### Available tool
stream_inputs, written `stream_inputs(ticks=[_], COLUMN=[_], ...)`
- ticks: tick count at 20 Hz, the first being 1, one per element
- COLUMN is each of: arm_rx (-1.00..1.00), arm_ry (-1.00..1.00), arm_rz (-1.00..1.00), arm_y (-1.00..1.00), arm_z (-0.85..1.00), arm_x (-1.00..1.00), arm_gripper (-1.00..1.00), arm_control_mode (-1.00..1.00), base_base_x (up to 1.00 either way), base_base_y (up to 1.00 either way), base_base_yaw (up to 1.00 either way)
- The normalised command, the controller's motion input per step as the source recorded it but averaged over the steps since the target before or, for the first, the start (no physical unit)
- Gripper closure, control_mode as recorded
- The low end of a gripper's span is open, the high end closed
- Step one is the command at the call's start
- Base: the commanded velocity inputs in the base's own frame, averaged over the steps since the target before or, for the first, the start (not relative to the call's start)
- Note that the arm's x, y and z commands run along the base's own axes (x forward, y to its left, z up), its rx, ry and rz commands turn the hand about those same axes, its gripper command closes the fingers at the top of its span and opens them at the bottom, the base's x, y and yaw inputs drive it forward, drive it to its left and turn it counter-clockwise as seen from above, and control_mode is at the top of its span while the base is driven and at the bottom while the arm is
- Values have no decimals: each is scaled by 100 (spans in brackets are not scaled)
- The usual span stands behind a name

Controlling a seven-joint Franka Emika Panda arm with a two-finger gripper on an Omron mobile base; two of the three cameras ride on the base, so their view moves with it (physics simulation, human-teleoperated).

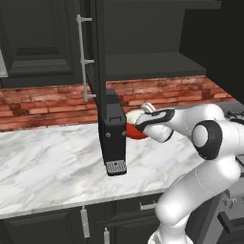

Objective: Pick up the bowls on the counter and stack them on top of one another in the open cabinet. Place the smaller bowl on top of the larger bowl.

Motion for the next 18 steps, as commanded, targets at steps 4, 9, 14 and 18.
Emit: stream_inputs(ticks=[4,9,14,18], arm_rx=[0,0,0,0], arm_ry=[-3,-2,-4,0], arm_rz=[-2,0,0,0], arm_y=[-6,-2,-4,0], arm_z=[-23,-8,-19,-4], arm_x=[35,1,7,3], arm_gripper=[100,100,100,100], arm_control_mode=[-100,-100,-100,-100], base_base_x=[0,0,0,0], base_base_y=[0,0,0,0], base_base_yaw=[0,0,0,0])
